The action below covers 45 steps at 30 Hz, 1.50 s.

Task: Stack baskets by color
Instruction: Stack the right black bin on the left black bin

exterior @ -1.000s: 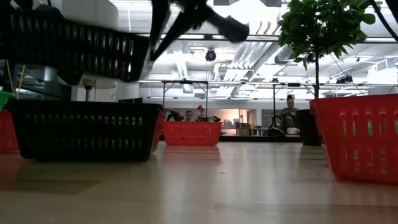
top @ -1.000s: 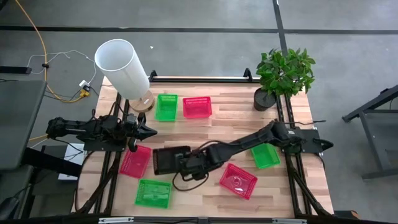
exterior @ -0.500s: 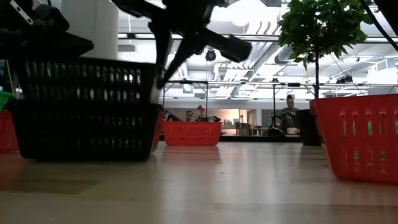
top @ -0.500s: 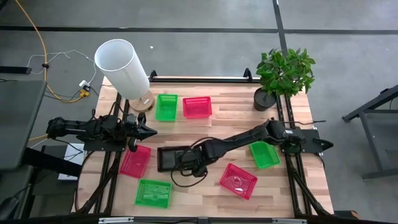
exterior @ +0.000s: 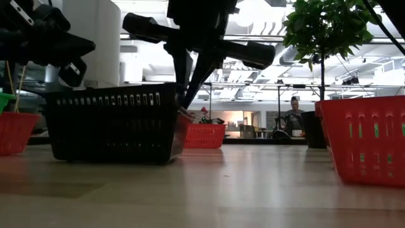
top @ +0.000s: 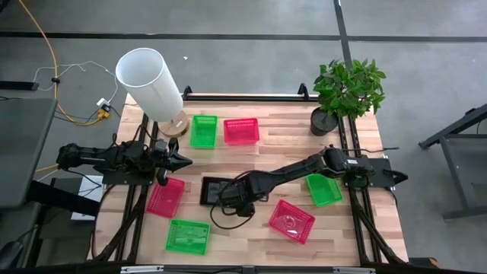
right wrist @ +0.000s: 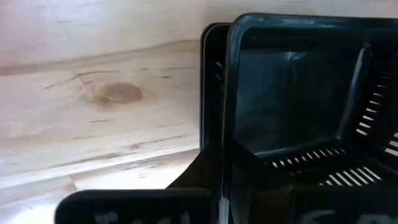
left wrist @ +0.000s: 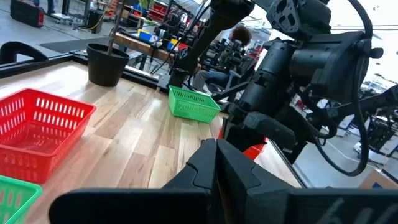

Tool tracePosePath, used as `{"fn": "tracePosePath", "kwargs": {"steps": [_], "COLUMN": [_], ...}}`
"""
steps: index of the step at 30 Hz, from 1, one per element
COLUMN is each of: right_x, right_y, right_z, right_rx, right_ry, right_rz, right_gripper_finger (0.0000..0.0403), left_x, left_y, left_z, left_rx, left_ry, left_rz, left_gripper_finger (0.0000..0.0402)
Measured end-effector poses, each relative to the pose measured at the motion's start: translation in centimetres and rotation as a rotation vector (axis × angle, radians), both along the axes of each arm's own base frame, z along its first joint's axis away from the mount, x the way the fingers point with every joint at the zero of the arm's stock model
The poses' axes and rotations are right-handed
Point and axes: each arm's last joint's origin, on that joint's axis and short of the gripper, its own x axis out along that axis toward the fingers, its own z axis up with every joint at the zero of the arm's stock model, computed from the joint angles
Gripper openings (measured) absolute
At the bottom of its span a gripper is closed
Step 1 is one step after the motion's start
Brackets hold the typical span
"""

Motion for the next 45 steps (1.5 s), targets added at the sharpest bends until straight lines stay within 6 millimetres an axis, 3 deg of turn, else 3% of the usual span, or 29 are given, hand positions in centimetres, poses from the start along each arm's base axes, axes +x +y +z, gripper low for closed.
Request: {"fn": "tracePosePath", "kwargs": {"steps": [7,18,23,30,36,40,45], "right_x": [0.1,0.0,-0.4,-1.8,-4.4,-5.4,-4.4], "right_y": [0.0,1.4,1.9,0.1,-3.5,-5.3,-4.8], "right_z": [0.0,0.3,1.6,4.7,6.7,6.9,7.0], "right_rx": [0.020,-0.070,-0.161,-0.102,-0.086,0.041,0.258], "right_ry": [-0.025,-0.100,-0.188,-0.252,-0.148,-0.010,0.014], "right_rz": [-0.071,-0.085,-0.135,-0.424,-0.799,-1.053,-1.031], "right_gripper_finger": [0.0012,0.0135,0.0169,0.0178,0.0179,0.0179,0.0168], "left_x": [0.0,0.0,0.0,0.0,0.0,0.0,0.0], "left_y": [0.0,0.0,0.0,0.0,0.0,0.0,0.0], "left_z": [0.0,0.0,0.0,0.0,0.0,0.0,0.0], "left_rx": [0.000,0.000,0.000,0.000,0.000,0.000,0.000], "left_ry": [0.000,0.000,0.000,0.000,0.000,0.000,0.000], "left_rz": [0.000,0.000,0.000,0.000,0.000,0.000,0.000], "left_gripper_finger": [0.0001,0.0001,0.0001,0.0001,0.0001,0.0001,0.0001]}}
